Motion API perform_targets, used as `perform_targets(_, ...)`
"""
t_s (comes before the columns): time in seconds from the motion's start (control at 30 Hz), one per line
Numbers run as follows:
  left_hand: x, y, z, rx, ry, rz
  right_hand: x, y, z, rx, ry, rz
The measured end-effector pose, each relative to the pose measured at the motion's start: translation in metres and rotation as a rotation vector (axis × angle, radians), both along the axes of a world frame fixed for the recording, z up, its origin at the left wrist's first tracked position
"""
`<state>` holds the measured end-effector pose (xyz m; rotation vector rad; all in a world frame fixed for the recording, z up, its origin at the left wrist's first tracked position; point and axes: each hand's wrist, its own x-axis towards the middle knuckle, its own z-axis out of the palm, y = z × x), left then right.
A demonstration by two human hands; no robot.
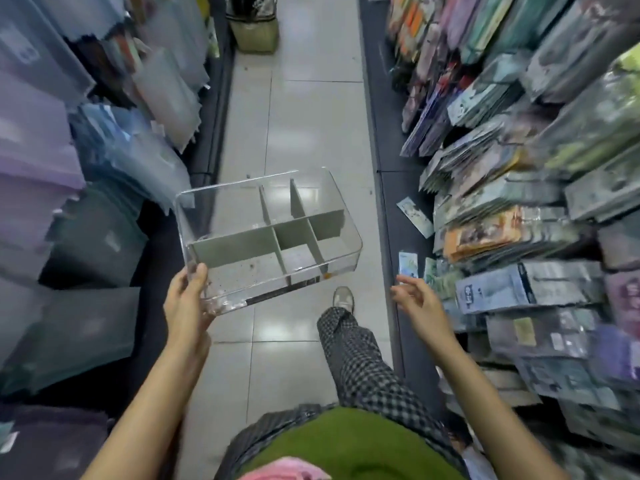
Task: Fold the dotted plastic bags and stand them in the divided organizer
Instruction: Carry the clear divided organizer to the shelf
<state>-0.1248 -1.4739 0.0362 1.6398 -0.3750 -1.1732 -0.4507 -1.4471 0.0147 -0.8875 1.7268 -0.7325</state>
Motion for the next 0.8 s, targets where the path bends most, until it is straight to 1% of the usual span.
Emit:
perform_targets(0.2, -0.044, -0.162, 0.018, 0.023, -0.038, 0.042, -0.039, -0.198, 0.023, -0.062, 0.016, 0.046)
perform_targets(0.33, -0.051, -0.258, 0.023, 0.018, -0.047, 0.081, -0.046, -0.335, 0.038, -0.097, 0.005, 0.088)
perform_targets(0.47, -0.048, -0.366, 0.011, 0.011, -0.053, 0.140, -0.047, -0.466, 0.039, -0.121, -0.014, 0.128)
perform_targets(0.63, -0.040, -0.528, -0.007, 0.018, -0.021, 0.144, -0.049, -0.623, 0.032, -0.131, -0.011, 0.115)
perform_targets(0.8, -0.046, -0.696, 0.003, 0.009, -0.008, 0.104, -0.058, -0.759, 0.035, -0.094, -0.005, 0.084)
